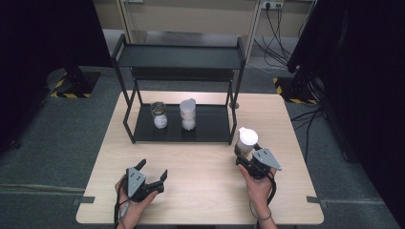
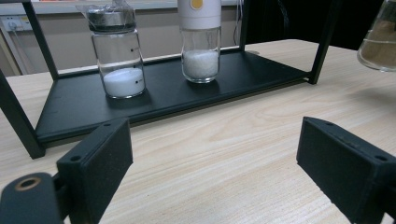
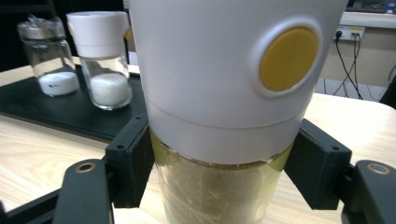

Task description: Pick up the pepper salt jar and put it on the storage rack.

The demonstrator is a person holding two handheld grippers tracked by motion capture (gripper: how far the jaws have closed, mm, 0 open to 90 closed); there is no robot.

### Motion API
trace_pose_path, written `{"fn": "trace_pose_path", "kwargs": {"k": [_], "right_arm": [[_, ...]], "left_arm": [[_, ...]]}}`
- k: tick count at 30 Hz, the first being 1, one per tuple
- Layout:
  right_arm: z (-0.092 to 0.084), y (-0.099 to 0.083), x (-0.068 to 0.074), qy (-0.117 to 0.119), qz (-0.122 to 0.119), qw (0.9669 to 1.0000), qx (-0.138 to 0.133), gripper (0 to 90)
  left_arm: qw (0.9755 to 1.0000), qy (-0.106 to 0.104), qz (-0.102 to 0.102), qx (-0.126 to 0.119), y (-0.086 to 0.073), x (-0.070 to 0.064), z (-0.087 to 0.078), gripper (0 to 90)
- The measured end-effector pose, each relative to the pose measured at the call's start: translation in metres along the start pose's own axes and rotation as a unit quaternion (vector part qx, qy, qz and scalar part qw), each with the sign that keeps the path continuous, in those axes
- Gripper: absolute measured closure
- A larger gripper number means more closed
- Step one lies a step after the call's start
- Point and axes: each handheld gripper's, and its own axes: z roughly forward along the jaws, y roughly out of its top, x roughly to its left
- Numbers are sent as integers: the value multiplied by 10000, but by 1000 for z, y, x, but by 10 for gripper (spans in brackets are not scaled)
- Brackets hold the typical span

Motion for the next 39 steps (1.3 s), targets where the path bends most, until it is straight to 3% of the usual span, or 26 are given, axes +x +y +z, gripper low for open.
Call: {"fn": "trace_pose_path", "kwargs": {"k": [21,39], "right_arm": [[11,18,28,301,29,9994,-182,307],[19,33,37,361,-19,9990,-251,308]], "left_arm": [[10000,-6,-3,3,0,0,0,101],[10000,-8,-6,10,0,0,0,100]]}}
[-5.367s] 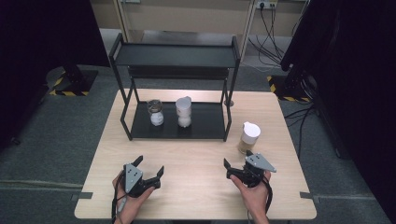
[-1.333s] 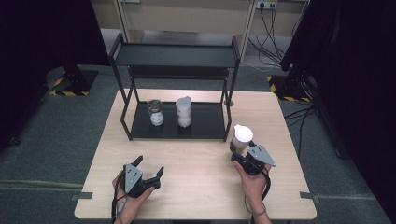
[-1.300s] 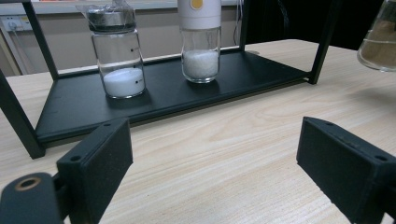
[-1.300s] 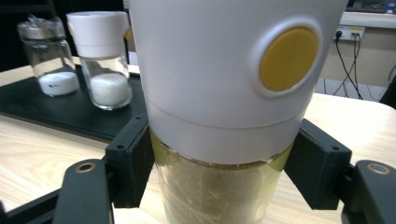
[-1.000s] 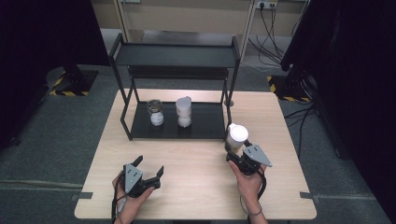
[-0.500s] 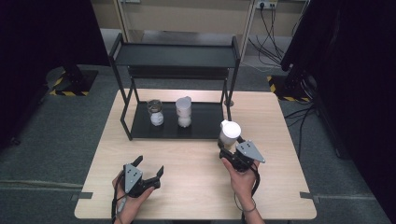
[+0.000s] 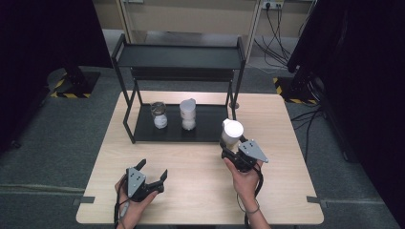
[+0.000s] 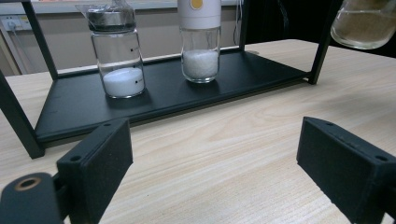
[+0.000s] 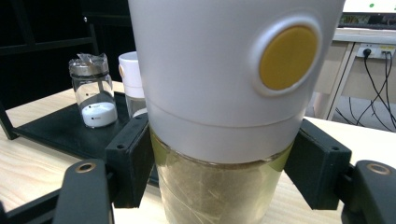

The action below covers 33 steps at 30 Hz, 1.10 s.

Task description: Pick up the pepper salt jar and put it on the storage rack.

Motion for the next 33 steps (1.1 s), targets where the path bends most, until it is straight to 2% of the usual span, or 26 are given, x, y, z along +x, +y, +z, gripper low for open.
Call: {"fn": "trace_pose_path", "kwargs": {"k": [33], "right_arm": [[34,19,1,-49,77,10000,29,308]], "left_arm": [[10000,-6,-18,-1,0,0,0,101]]}}
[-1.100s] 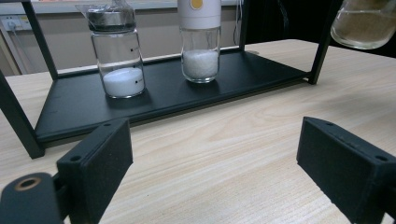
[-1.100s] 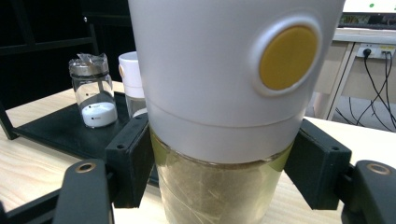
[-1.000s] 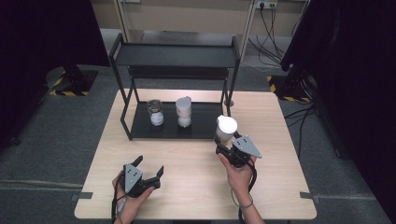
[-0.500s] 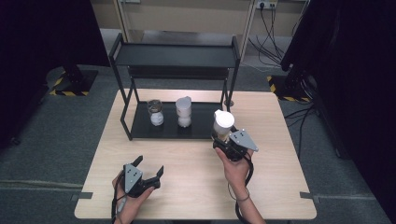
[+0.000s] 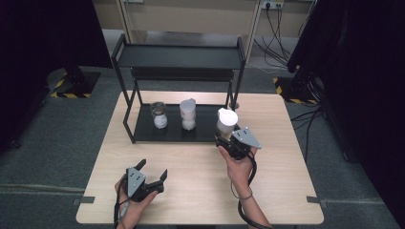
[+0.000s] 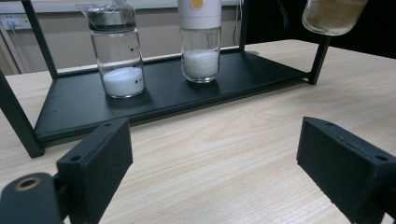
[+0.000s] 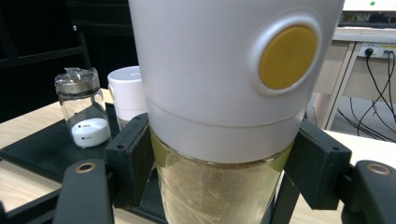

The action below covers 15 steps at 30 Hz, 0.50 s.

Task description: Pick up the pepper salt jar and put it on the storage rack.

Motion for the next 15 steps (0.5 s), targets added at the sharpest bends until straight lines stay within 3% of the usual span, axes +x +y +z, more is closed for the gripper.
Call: {"fn": "trace_pose_path", "kwargs": {"k": [15], "right_arm": [[18,4,-5,-84,51,9999,92,308]], "left_arm": [[10000,-4,-23,3,0,0,0,100]]}}
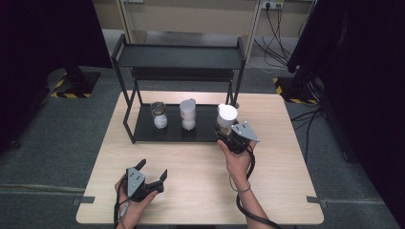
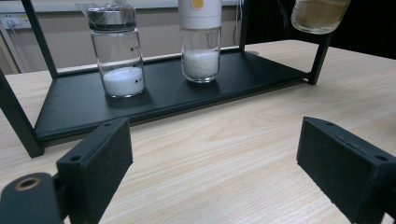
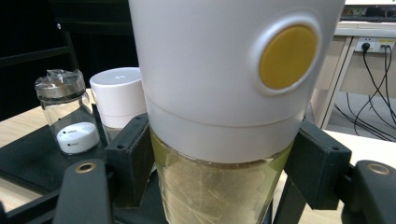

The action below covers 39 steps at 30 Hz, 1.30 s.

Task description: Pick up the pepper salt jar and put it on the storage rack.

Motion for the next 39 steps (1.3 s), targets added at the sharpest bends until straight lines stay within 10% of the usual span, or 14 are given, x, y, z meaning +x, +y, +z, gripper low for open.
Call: {"fn": "trace_pose_path", "kwargs": {"k": [39], "right_arm": [[27,8,15,64,-30,9999,96,307]], "left_arm": [[10000,-7,4,0,0,0,0,100]]}}
